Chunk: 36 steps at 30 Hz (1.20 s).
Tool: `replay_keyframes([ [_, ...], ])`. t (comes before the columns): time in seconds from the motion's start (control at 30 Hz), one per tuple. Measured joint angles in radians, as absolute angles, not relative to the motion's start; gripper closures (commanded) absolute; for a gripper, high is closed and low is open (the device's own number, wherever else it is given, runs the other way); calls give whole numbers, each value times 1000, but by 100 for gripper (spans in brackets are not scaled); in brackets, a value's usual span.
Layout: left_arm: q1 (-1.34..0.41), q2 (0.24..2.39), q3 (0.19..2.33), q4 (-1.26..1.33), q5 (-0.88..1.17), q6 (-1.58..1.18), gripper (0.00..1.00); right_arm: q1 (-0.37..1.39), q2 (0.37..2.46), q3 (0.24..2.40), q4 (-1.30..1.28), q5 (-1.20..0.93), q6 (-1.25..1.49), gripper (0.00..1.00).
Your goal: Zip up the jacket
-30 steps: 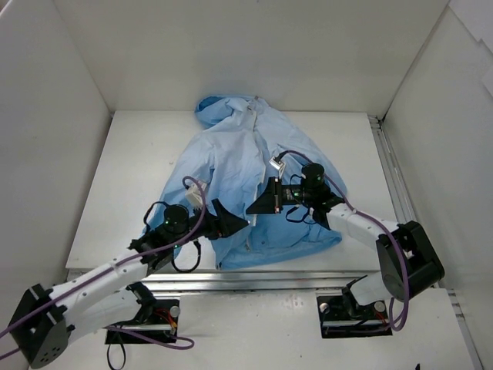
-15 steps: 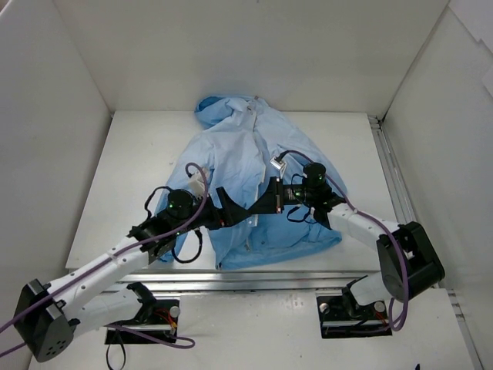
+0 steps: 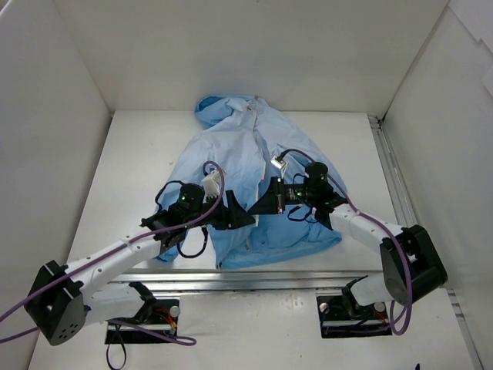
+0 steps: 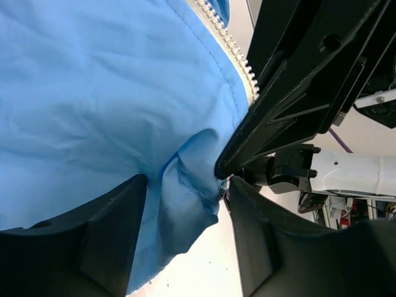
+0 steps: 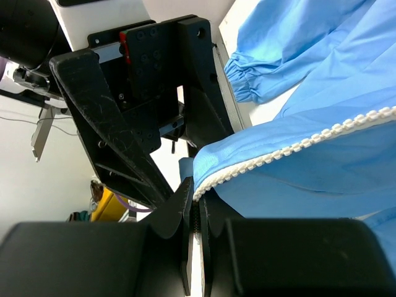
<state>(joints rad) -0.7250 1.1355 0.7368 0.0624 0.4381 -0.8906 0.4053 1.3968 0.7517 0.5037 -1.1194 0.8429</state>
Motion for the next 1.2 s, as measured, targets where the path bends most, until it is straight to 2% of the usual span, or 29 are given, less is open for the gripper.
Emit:
replay_keyframes([
  [0.03, -724, 1136, 737, 66, 443, -890, 57, 405, 1397, 752, 504, -1120, 841, 100],
  [0.13, -723, 1139, 737, 76, 453, -887, 63, 405, 1397, 752, 504, -1121, 838, 100],
  [0.47, -723, 1174, 737, 122, 496, -887, 68, 406, 1397, 752, 502, -1123, 834, 100],
  [0.57, -723, 1180, 737, 133, 507, -889, 76, 406, 1397, 752, 497, -1122, 833, 100],
  [0.6, -723, 1180, 737, 135, 510, -889, 83, 406, 1397, 752, 495, -1122, 831, 100],
  [0.73, -720, 1180, 737, 140, 521, -891, 100, 406, 1397, 752, 488, -1119, 822, 100],
  [0.77, -719, 1180, 737, 142, 524, -891, 100, 406, 1397, 752, 486, -1119, 820, 100],
  [0.83, -717, 1180, 737, 142, 527, -891, 100, 406, 1396, 753, 469, -1116, 806, 91],
  [0.9, -712, 1179, 737, 133, 527, -891, 100, 406, 1393, 760, 419, -1104, 771, 74],
  [1.0, -696, 1163, 729, 128, 514, -892, 100, 405, 1381, 793, 276, -1063, 678, 56],
  [1.1, -675, 1142, 716, 123, 498, -893, 100, 404, 1342, 799, 172, -1016, 613, 52],
  [1.2, -661, 1125, 681, 123, 476, -899, 100, 400, 1276, 800, 76, -941, 569, 53],
])
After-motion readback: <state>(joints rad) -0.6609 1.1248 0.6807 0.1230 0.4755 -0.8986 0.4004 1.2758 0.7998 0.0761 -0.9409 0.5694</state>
